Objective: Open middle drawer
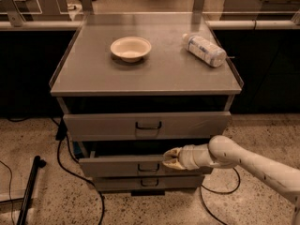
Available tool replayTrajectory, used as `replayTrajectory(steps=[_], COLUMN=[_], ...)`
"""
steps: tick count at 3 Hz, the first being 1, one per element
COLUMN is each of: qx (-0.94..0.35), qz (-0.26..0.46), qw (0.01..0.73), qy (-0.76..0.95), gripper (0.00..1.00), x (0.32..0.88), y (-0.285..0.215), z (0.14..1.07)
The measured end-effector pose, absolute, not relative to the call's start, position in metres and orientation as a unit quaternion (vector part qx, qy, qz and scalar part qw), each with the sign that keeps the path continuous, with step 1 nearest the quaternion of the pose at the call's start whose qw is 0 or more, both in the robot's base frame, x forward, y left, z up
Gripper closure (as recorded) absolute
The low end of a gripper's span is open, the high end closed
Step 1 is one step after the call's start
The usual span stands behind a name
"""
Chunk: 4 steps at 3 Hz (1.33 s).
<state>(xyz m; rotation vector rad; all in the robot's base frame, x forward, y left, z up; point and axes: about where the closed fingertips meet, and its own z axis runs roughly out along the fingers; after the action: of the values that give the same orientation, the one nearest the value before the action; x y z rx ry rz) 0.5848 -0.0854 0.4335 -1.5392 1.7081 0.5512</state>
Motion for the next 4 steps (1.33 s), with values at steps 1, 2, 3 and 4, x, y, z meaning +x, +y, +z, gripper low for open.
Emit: replayTrajectory(steps=[1, 2, 3, 4], qx=[-0.601, -0.592, -0.592, -0.592], qz=[0.216, 0.209, 0.209, 0.209], qw=[0.38, 0.392, 0.392, 0.392], qy=[0.67, 0.672, 0.672, 0.672], gripper=[1.0, 0.99, 0.78, 0.55], x=[0.585, 0.584, 0.584, 0.584], y=[-0.091, -0.092, -0.092, -0.092], z=[0.439, 0.453, 0.453, 0.453])
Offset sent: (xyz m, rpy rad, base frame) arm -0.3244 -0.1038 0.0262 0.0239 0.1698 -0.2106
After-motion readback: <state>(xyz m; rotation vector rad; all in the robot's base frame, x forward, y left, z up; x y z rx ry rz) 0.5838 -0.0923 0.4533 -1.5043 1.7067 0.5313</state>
